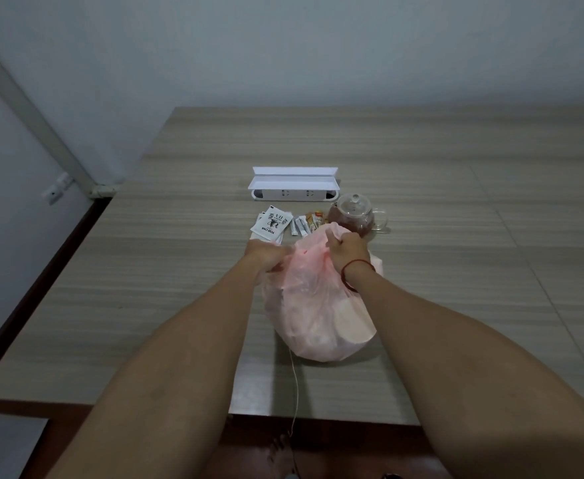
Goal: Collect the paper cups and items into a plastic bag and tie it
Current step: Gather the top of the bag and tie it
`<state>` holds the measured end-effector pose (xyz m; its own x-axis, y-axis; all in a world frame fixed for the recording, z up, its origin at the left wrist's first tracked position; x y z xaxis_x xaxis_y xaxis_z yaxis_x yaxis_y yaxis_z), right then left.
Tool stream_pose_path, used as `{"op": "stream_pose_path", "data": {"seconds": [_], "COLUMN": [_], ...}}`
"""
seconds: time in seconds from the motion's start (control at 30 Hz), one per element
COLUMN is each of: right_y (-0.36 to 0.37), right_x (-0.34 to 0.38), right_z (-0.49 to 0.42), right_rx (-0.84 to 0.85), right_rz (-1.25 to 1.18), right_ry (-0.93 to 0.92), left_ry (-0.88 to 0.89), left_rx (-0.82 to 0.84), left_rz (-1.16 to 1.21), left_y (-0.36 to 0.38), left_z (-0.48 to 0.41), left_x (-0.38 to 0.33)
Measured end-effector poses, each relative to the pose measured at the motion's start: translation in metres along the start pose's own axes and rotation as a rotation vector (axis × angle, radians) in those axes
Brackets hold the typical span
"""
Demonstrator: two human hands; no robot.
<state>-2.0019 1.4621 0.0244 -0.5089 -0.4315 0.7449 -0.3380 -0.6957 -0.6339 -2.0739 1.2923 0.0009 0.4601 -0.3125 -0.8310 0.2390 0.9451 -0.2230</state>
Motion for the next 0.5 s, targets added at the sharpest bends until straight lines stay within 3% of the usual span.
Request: {"op": "stream_pose_path", "data": {"seconds": [0.07,0.17,0.23,0.37,0.5], "right_y": [0.004,0.009,0.011,0.013,0.020], "right_x": [-0.001,0.003,0.010,0.019,0.017], "right_z": [0.002,0.009,0.010,0.004,0.003], "right_rx": [0.038,0.190,0.275,0.285,0.295], "right_rz": [-0.249,-0.485,-0.505,-0.530,-0.530], "right_ry": [0.025,0.033,0.005,0.032,0.138], "left_ry": [-0.015,0.052,0.111,0.145,0.085], "left_rx": [0.056,-0.034,-0.068,-0.099,-0.003], "left_rz": [-0.088,-0.055,0.040,0.166,0.500], "left_y": [0.007,0.006,0.006,0.013,0.025], "left_z": [0.003,0.003,0.005,0.010,0.017], "left_x": [0.005,0.004,-0.001,-0.013,-0.020]}}
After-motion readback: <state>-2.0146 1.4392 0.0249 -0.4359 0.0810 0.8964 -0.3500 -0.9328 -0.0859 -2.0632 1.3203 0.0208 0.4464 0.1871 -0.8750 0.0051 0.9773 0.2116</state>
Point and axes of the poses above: each hand's wrist, its own z-axis away from the middle knuckle, its own y-axis out of the palm, x = y × z, the point moved 5 cm from there along -z, towards the middle knuckle
